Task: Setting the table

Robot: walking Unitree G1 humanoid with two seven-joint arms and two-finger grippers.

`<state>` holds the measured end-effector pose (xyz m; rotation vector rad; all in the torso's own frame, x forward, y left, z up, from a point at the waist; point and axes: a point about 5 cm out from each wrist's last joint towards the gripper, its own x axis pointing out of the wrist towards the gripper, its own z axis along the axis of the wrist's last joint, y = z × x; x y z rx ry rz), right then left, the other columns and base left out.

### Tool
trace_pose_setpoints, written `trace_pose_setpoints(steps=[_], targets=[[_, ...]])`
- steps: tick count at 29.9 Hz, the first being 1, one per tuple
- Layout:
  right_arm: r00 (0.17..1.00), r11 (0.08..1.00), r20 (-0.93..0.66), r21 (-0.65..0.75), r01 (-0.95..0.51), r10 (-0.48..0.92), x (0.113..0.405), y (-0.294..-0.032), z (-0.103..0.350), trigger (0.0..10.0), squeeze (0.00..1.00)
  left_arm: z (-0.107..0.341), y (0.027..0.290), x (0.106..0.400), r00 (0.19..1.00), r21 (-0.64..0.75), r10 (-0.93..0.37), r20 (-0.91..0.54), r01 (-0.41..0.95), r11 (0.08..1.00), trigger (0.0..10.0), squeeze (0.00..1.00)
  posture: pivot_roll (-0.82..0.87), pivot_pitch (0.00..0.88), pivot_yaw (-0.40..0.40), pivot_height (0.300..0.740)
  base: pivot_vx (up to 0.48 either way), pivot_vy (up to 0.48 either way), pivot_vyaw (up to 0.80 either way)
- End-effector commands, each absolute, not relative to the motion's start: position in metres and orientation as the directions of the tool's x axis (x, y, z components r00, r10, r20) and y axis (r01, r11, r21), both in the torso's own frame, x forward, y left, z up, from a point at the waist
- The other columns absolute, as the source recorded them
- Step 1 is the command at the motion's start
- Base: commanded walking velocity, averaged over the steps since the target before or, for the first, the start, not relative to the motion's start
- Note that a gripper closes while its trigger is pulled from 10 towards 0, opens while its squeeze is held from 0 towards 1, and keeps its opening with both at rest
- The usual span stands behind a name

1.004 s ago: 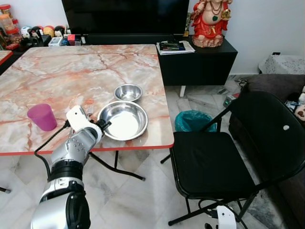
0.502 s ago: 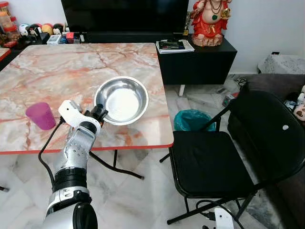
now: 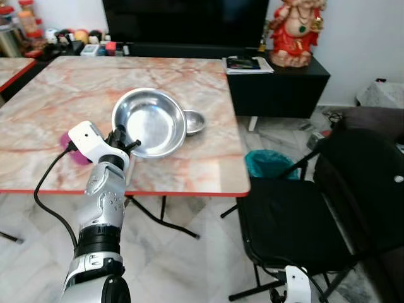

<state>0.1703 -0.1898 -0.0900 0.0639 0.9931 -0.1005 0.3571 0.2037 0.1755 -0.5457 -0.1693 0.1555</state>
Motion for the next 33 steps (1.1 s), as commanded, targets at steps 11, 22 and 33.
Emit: trace_pose_setpoints(steps=[11, 22, 33], targets=[[0.547, 0.991, -0.835, 0.011, 0.13, -0.063, 0.171, -0.193, -0.089, 10.0, 0.0, 0.193, 0.212, 0.353, 0.948, -0.469, 0.241, 0.21, -0.118, 0.875, 10.0, 0.0, 0.02, 0.0, -0.056, 0.74, 0.0, 0.48, 0.0], [0.554, 0.991, -0.831, 0.023, 0.132, -0.054, 0.173, -0.187, -0.089, 10.0, 0.0, 0.185, 0.233, 0.34, 0.929, -0.382, 0.301, 0.218, -0.203, 0.902, 10.0, 0.0, 0.03, 0.0, -0.044, 0.74, 0.0, 0.48, 0.0], [0.564, 0.992, -0.824, 0.03, 0.125, -0.047, 0.177, -0.188, -0.087, 10.0, 0.0, 0.185, 0.243, 0.333, 0.914, -0.334, 0.329, 0.24, -0.24, 0.912, 10.0, 0.0, 0.04, 0.0, -0.04, 0.74, 0.0, 0.48, 0.0]])
